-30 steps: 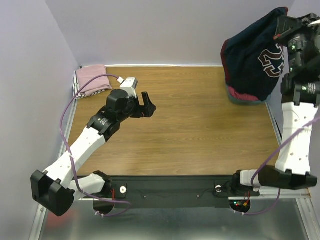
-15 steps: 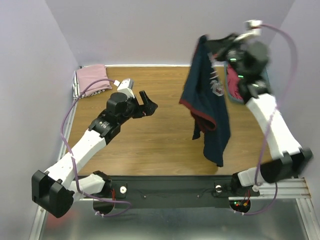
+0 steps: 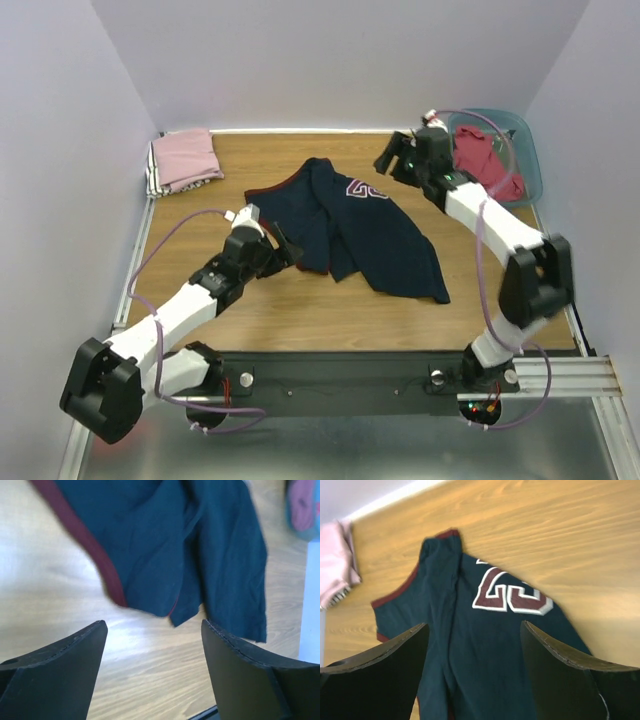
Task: Fold and stack the tank tops
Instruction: Move the tank top to the center of the board, then flatten the tank top out
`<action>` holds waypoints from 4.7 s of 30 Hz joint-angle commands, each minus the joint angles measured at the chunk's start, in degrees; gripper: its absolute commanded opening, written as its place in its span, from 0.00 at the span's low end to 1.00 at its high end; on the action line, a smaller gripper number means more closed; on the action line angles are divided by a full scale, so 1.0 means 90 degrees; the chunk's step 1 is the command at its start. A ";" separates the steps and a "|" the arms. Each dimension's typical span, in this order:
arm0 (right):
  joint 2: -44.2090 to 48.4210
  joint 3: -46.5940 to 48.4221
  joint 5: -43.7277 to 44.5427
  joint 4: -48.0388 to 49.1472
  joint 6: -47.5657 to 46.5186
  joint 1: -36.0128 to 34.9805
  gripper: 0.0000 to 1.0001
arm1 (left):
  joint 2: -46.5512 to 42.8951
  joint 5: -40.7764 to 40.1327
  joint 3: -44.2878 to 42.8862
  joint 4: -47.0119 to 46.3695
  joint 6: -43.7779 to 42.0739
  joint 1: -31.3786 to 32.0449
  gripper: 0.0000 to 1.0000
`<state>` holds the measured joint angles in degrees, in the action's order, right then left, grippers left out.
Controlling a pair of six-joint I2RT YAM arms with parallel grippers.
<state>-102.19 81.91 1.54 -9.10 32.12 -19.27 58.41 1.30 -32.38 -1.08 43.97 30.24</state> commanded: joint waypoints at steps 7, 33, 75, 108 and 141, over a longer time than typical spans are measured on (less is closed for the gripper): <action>0.4097 -0.3435 0.1957 -0.0541 0.0591 0.0031 0.79 | 0.0930 -0.0096 0.0600 -0.1353 0.0613 0.1131 0.79; 0.3513 -0.5224 0.1293 -0.0552 0.1070 0.0051 0.35 | 0.5716 -0.1530 -0.5527 0.0105 0.0115 -0.0615 0.00; 0.3395 -0.4765 0.1411 -0.0102 0.0718 0.0275 0.42 | 0.4231 -0.1111 -0.1382 -0.0779 0.0799 0.1044 0.63; 0.4713 -0.6522 -0.0123 -0.0864 0.1324 0.0295 0.39 | 0.1519 -0.1531 -0.0796 0.0354 0.0380 -0.1015 0.00; 0.6189 -0.7959 -0.0210 -0.1811 0.4029 -0.2820 0.41 | 0.1303 -0.1160 -0.0943 0.0365 0.0164 -0.1202 0.00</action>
<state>-44.86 12.16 -2.02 -16.23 67.64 -43.99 72.25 -9.17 -39.75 2.52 46.30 19.75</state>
